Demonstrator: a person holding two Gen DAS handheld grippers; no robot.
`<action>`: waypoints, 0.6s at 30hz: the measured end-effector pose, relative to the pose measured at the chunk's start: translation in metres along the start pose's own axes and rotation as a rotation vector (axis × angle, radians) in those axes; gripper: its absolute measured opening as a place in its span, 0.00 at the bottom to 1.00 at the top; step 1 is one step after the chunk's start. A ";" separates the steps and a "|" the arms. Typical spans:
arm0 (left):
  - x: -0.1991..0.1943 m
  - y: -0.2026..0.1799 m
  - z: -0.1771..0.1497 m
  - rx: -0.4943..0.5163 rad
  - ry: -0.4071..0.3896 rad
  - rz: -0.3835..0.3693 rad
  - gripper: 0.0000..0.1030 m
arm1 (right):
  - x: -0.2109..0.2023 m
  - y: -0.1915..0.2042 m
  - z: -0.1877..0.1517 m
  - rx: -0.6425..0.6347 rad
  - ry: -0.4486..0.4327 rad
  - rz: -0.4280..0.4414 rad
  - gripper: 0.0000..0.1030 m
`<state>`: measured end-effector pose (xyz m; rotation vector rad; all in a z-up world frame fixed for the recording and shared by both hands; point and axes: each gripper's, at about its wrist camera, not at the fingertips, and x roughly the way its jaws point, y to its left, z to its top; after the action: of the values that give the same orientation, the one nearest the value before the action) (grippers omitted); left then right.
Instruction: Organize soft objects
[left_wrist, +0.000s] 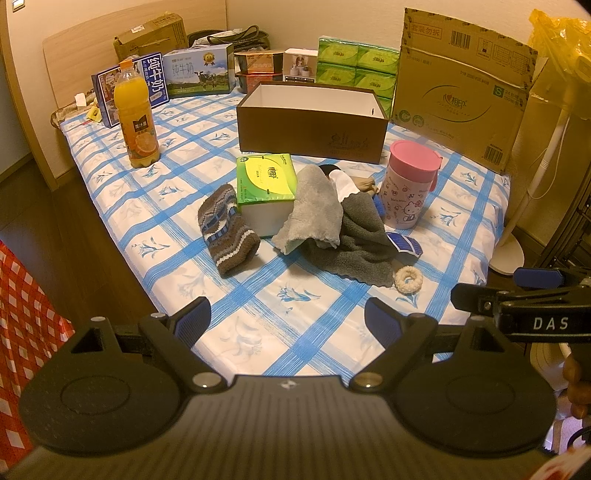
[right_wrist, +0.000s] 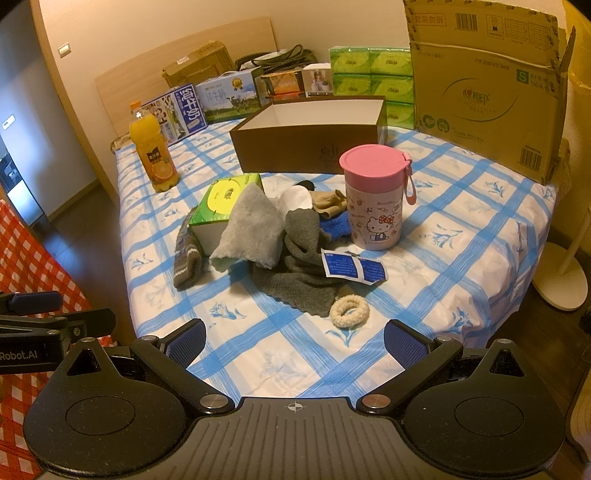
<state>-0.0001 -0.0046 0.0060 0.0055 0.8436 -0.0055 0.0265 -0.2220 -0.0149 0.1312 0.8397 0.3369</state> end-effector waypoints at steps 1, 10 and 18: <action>0.000 0.000 0.000 0.000 0.000 0.000 0.87 | 0.000 0.000 0.000 0.000 0.000 0.000 0.99; 0.001 0.001 -0.001 -0.001 -0.001 -0.001 0.87 | -0.001 0.000 -0.001 0.000 -0.002 0.000 0.99; 0.000 -0.004 0.008 -0.002 0.004 -0.008 0.87 | -0.002 -0.004 -0.005 0.004 -0.006 0.000 0.99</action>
<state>0.0056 -0.0081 0.0110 0.0006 0.8472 -0.0120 0.0227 -0.2265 -0.0175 0.1362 0.8350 0.3349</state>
